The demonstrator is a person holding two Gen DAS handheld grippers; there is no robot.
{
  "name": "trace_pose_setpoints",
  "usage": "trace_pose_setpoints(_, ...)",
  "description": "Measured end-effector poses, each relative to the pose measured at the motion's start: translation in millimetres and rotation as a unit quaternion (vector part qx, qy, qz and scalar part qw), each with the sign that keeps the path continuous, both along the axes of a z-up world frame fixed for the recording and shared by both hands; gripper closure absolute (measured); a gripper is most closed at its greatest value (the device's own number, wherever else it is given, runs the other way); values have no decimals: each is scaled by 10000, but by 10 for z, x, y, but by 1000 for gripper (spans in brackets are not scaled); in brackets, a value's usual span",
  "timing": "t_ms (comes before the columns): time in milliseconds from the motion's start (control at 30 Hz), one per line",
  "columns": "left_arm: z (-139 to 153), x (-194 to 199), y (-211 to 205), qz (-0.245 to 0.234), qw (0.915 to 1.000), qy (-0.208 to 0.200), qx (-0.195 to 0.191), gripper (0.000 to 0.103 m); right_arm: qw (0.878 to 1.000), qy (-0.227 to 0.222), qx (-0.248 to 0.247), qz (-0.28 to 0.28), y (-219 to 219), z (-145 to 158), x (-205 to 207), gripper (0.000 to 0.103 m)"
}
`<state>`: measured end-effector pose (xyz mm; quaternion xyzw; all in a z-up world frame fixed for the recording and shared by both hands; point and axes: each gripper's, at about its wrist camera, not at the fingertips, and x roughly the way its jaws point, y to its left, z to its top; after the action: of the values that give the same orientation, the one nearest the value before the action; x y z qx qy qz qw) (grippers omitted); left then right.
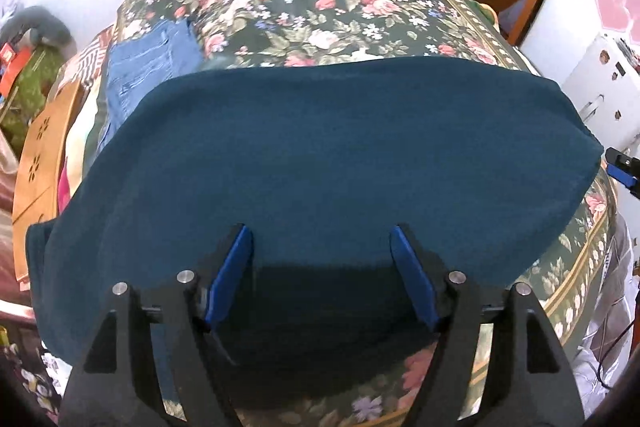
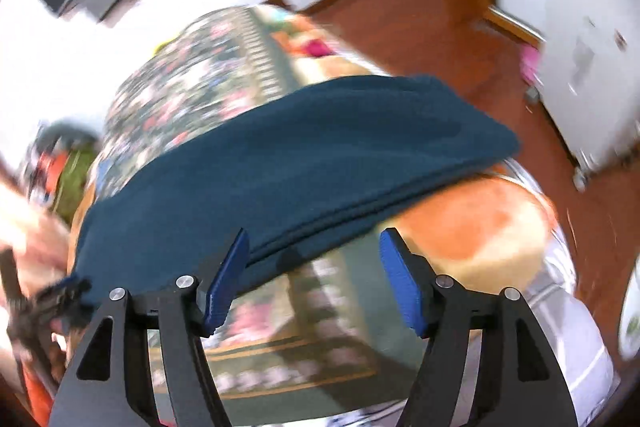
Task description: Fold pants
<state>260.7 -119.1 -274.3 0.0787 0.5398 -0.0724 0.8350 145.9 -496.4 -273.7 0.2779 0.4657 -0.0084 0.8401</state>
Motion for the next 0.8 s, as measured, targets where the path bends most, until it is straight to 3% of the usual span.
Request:
trace_pose_setpoints(133,-2,91,-65,60,9999,1,-117,31,9963,38,772,-381,-262,-311,-6,39)
trace_pose_setpoints(367,-42,164,-78,149,9998,48,-143,31,9982,-83,452,-383,-252,-317,208,39)
trace_pose_setpoints(400,-40,161,-67,172,9997,43,-160,31,9983,-72,436,-382,-281,-332,239,42)
trace_pose_setpoints(467,-17,156,-48,202,9996,14,-188,31,9986,29,290,-452,-327,-375,345,65)
trace_pose_setpoints(567,55,137,-15,243,9994,-110,-213,31,9970,138,465,-597,-496,-480,437,82)
trace_pose_setpoints(733,254,114,109,370,9982,-374,-299,31,9971,-114,252,-711,-554,-285,533,89)
trace_pose_setpoints(800,334,96,175,438,9973,-491,-310,31,9964,-467,35,-711,-462,-5,529,91)
